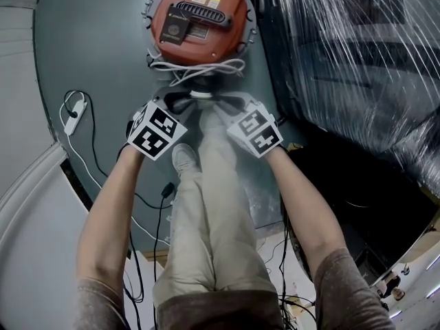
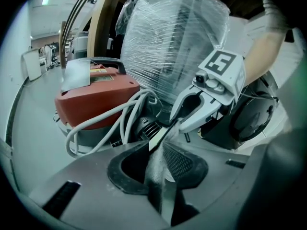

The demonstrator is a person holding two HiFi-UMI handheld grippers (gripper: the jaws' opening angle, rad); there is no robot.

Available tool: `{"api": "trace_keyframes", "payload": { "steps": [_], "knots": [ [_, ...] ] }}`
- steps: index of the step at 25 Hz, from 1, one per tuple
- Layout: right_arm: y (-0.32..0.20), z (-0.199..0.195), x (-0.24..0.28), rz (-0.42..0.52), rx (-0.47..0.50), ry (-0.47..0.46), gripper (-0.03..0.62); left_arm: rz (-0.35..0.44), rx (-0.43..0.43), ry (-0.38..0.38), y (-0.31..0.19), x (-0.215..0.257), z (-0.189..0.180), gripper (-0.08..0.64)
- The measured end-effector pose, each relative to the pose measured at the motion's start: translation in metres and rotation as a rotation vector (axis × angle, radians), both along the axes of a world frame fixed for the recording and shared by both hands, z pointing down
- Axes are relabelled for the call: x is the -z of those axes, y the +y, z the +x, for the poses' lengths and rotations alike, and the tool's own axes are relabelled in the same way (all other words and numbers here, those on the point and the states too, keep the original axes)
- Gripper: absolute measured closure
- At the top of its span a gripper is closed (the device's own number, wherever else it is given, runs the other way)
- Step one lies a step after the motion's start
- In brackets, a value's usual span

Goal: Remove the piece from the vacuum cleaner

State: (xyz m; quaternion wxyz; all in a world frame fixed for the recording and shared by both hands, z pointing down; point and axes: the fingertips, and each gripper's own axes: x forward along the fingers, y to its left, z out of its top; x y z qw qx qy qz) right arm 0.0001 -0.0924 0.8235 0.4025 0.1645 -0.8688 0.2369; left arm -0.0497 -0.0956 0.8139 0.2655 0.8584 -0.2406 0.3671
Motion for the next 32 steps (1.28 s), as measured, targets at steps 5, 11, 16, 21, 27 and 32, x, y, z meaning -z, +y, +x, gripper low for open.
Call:
{"api": "trace_keyframes", "payload": {
  "steps": [5,11,16,21,27,32],
  "knots": [
    [0.004,0.000,-0.001,-0.005,-0.013,0.002,0.535,-0.018,0.024,0.003,0.005,-0.001,-0.001,0.474],
    [0.006,0.001,-0.002,-0.020,-0.031,0.004,0.535,-0.028,0.018,0.001,0.008,0.000,-0.001,0.472],
    [0.010,0.003,-0.002,-0.037,-0.059,-0.013,0.535,-0.052,0.047,0.012,0.015,0.001,0.000,0.471],
    [0.017,0.004,-0.002,-0.056,-0.081,-0.036,0.537,-0.034,0.034,0.000,0.020,0.001,0.000,0.469],
    [0.021,0.006,-0.001,-0.051,-0.095,-0.033,0.540,-0.058,0.074,0.011,0.033,0.000,0.002,0.472],
    [0.044,0.006,0.001,-0.053,-0.007,-0.010,0.548,-0.075,0.047,0.005,0.052,0.000,0.002,0.491]
  ]
}}
